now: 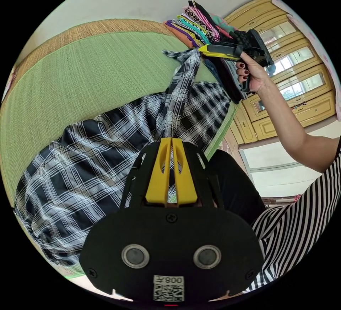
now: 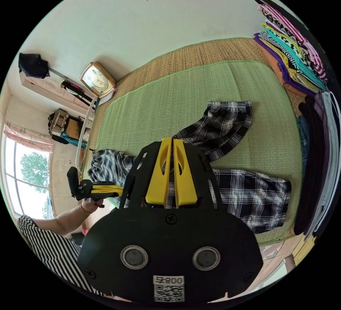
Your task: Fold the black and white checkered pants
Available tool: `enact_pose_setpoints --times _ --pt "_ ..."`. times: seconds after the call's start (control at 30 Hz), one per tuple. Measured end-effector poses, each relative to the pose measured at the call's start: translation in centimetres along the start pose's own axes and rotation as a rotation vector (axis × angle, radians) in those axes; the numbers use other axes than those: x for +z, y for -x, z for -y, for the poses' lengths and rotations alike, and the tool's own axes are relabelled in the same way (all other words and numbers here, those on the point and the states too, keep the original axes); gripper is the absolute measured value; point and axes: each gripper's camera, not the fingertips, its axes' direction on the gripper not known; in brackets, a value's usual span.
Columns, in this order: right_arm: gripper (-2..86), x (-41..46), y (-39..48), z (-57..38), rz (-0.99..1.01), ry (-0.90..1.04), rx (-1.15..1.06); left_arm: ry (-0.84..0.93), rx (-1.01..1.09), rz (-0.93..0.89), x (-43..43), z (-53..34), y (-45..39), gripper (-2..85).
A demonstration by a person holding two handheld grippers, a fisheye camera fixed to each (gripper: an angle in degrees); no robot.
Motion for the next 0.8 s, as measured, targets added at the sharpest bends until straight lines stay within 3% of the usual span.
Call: enact_pose_setpoints --times 0.27,0.57,0.8 --pt "0.3 -5.8 -2.9 -9.2 0.066 -0.126 0.027 0.087 0.110 -0.037 0.8 1.7 -5.2 0.1" --pt "0.3 -3.4 -9.7 -20.2 0.003 -0.020 0.215 0.287 0.133 -0.023 4.8 3.7 -8.2 0.1" --pt "0.4 -0.7 -11.9 -23.4 0.021 0.010 0.259 0.330 0.100 -0.021 5.4 5.9 -9.2 0.6"
